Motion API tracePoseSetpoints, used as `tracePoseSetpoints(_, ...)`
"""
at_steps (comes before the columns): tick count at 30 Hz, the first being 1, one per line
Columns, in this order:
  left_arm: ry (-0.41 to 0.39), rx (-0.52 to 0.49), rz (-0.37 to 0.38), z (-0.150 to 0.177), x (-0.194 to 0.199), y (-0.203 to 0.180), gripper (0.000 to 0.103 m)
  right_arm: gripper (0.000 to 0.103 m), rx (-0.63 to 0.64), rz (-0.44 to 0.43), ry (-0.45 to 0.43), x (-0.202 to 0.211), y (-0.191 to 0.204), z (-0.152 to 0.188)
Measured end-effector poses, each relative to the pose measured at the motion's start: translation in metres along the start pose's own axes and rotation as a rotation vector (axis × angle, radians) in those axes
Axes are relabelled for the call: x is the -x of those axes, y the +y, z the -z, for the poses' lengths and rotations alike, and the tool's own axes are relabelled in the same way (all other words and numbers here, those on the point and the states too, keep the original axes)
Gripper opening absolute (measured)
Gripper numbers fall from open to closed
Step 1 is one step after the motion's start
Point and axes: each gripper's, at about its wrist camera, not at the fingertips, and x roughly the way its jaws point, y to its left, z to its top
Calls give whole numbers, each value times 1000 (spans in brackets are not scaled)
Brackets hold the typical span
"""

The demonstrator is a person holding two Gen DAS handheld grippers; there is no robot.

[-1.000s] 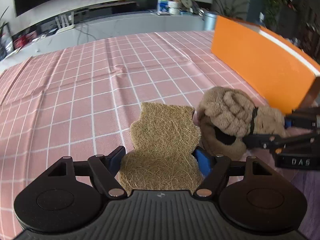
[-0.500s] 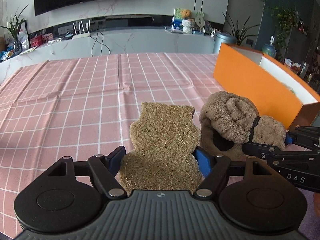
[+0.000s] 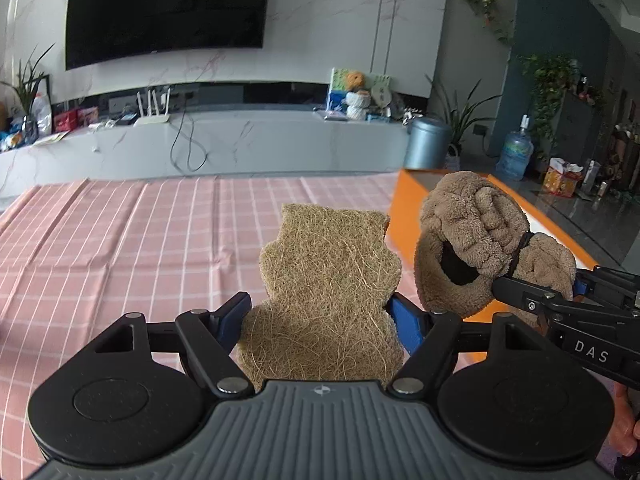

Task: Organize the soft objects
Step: 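Carry the sponge and towel bundle into the box and open both tools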

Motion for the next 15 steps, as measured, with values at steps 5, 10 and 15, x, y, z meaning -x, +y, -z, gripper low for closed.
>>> tracePoseSetpoints(5, -31, -47, 58, -23, -6, -27, 86, 42, -46, 40, -50, 19, -24, -16)
tracePoseSetpoints(10, -53, -100, 115, -43, -20, -57, 86, 42, -91, 84, -98, 32, -49, -30)
tracePoseSetpoints(15, -53, -162, 163, -59, -41, -87, 86, 42, -99, 126, -106, 36, -73, -40)
